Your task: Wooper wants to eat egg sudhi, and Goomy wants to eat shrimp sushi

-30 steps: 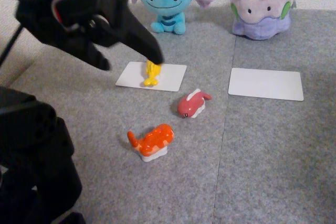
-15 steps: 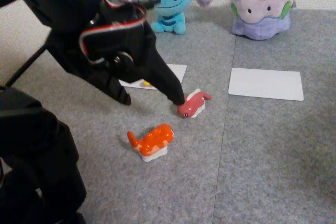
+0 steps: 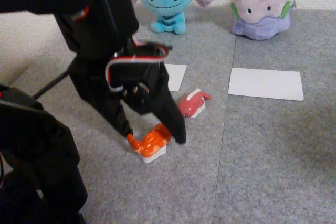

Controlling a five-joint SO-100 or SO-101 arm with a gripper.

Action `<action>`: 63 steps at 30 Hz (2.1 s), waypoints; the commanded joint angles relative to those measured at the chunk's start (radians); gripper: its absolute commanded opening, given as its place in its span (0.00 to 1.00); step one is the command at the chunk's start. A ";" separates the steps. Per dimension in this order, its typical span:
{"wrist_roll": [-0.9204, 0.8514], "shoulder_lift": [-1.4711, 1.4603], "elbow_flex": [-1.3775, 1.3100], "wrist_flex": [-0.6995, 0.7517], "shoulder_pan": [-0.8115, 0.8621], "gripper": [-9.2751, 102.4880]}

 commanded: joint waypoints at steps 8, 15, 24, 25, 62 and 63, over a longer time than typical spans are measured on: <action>-0.012 -0.006 0.087 -0.130 -0.003 0.33; 0.002 -0.006 0.087 -0.158 -0.009 0.29; 0.023 -0.006 0.087 -0.175 -0.008 0.29; 0.025 -0.006 0.087 -0.175 -0.008 0.28; 0.034 -0.032 -0.479 0.041 0.000 0.12; 0.026 -0.046 -0.514 0.049 0.002 0.13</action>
